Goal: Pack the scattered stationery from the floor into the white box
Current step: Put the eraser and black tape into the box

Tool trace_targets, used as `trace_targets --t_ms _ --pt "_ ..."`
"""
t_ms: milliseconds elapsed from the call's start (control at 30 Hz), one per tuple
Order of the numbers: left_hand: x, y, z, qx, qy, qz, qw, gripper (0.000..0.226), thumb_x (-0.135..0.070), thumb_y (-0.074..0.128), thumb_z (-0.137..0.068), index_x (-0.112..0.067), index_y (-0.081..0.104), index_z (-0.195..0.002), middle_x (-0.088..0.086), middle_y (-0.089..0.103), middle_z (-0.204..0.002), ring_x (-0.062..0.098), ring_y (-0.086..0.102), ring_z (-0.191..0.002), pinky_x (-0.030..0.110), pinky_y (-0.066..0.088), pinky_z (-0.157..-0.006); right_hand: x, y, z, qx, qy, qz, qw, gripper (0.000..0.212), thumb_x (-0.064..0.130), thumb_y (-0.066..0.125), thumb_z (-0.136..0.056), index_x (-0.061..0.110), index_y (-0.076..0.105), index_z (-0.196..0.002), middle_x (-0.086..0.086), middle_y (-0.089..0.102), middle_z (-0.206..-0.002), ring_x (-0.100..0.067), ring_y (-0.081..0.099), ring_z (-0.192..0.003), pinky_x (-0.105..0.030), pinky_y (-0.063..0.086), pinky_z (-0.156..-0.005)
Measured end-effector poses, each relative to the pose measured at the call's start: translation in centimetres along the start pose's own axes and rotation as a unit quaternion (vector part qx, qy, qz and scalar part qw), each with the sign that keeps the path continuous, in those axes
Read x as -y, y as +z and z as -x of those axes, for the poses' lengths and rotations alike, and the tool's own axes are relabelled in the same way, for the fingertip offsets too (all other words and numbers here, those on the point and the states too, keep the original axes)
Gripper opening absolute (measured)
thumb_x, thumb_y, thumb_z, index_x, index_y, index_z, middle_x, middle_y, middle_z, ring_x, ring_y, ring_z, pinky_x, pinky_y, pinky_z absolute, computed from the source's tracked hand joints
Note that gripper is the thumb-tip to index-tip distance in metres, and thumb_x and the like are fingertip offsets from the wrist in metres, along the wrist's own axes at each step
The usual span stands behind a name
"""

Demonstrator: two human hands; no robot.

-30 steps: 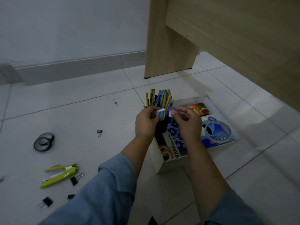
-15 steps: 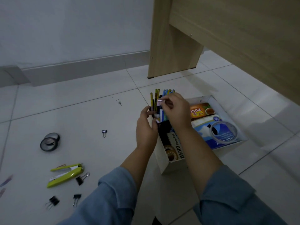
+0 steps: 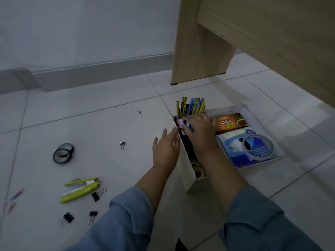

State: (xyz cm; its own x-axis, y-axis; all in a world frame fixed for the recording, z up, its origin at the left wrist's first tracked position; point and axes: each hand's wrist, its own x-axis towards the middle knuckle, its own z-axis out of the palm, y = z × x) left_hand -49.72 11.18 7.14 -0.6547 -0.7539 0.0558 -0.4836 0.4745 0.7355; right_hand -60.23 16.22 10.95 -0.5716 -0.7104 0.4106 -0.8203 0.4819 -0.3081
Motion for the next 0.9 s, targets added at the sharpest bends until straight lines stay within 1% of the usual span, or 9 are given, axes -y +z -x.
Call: trace_targets --t_ms 167,267,367,500,600,700,767,833,900 --pt "0.1 -0.1 -0.1 0.018 -0.01 -0.007 1.0 0.042 -0.029 0.031 -0.101 -0.032 0.034 -0.142 -0.004 0.039 -0.15 0.015 0.016 -0.146 0.043 0.007 -0.117 0.2 0.0 0.9 -0.027 -0.011 0.043 0.999 0.023 0.02 0.059 -0.087 0.017 0.07 -0.107 -0.001 0.071 -0.109 -0.028 0.058 -0.107 -0.044 0.033 -0.092" --pt "-0.1 -0.2 0.0 0.024 -0.017 -0.007 1.0 0.042 -0.03 0.029 -0.101 -0.032 0.033 -0.143 -0.003 0.039 -0.149 0.016 0.016 -0.146 0.045 0.006 -0.117 0.4 0.1 0.8 -0.017 -0.01 0.055 0.998 0.023 0.02 0.057 -0.088 0.02 0.07 -0.107 0.002 0.069 -0.111 -0.028 0.053 -0.113 -0.04 0.023 -0.091" --pt "-0.3 -0.3 0.2 0.031 -0.032 0.011 0.999 0.042 -0.03 0.028 -0.101 -0.032 0.031 -0.143 0.003 0.039 -0.149 0.017 0.021 -0.145 0.046 0.006 -0.117 0.6 0.3 0.5 -0.01 0.001 0.07 0.998 0.022 0.022 0.056 -0.09 0.021 0.071 -0.106 0.004 0.069 -0.112 -0.028 0.05 -0.117 -0.04 0.021 -0.09" --pt "0.2 -0.6 0.5 0.045 -0.039 0.074 0.996 0.042 -0.03 0.031 -0.101 -0.032 0.032 -0.143 0.003 0.045 -0.146 0.021 0.033 -0.14 0.049 0.018 -0.117 1.0 0.7 0.3 0.019 0.025 0.068 0.997 0.026 0.027 0.049 -0.094 0.024 0.069 -0.11 0.008 0.066 -0.119 -0.024 0.044 -0.122 -0.037 0.016 -0.092" --pt "0.8 -0.9 1.3 0.021 -0.058 0.131 0.989 0.042 -0.029 0.038 -0.099 -0.022 0.041 -0.14 0.003 0.05 -0.142 0.02 0.044 -0.132 0.038 0.03 -0.114 1.3 0.4 0.6 -0.016 0.043 0.013 0.999 0.024 0.025 0.052 -0.092 0.023 0.071 -0.107 0.006 0.067 -0.116 -0.023 0.046 -0.12 -0.036 0.016 -0.094" --pt "2.2 -1.6 2.2 -0.008 -0.071 0.14 0.987 0.038 -0.028 0.042 -0.098 -0.017 0.048 -0.134 0.002 0.058 -0.132 0.016 0.052 -0.122 0.021 0.035 -0.099 2.6 0.3 1.1 -0.078 0.003 -0.071 0.994 0.021 0.016 0.057 -0.089 0.013 0.073 -0.102 -0.004 0.072 -0.104 -0.028 0.056 -0.107 -0.035 0.033 -0.093" --pt "3.8 -2.6 2.8 -0.034 -0.077 0.134 0.987 0.034 -0.026 0.043 -0.097 -0.016 0.052 -0.129 0.003 0.062 -0.127 0.015 0.055 -0.118 0.018 0.036 -0.094 4.8 0.7 1.4 -0.101 -0.042 -0.121 0.987 0.021 0.009 0.057 -0.086 0.008 0.073 -0.1 -0.006 0.072 -0.097 -0.026 0.056 -0.1 -0.025 0.036 -0.088" --pt "6.1 -4.0 3.4 -0.075 -0.092 0.123 0.985 0.03 -0.023 0.044 -0.096 -0.016 0.056 -0.123 0.004 0.065 -0.119 0.016 0.059 -0.111 0.019 0.04 -0.09 7.4 1.7 2.2 -0.094 -0.081 -0.167 0.978 0.02 0.006 0.057 -0.084 0.007 0.072 -0.096 -0.006 0.072 -0.093 -0.022 0.056 -0.095 -0.024 0.035 -0.086" --pt "8.8 -5.7 4.3 -0.137 -0.124 0.123 0.975 0.026 -0.018 0.045 -0.095 -0.014 0.06 -0.116 0.007 0.068 -0.112 0.02 0.061 -0.105 0.024 0.044 -0.087 10.1 3.5 3.7 -0.054 -0.097 -0.213 0.971 0.018 0.002 0.059 -0.083 0.006 0.072 -0.094 -0.007 0.072 -0.09 -0.026 0.06 -0.089 -0.024 0.036 -0.085"
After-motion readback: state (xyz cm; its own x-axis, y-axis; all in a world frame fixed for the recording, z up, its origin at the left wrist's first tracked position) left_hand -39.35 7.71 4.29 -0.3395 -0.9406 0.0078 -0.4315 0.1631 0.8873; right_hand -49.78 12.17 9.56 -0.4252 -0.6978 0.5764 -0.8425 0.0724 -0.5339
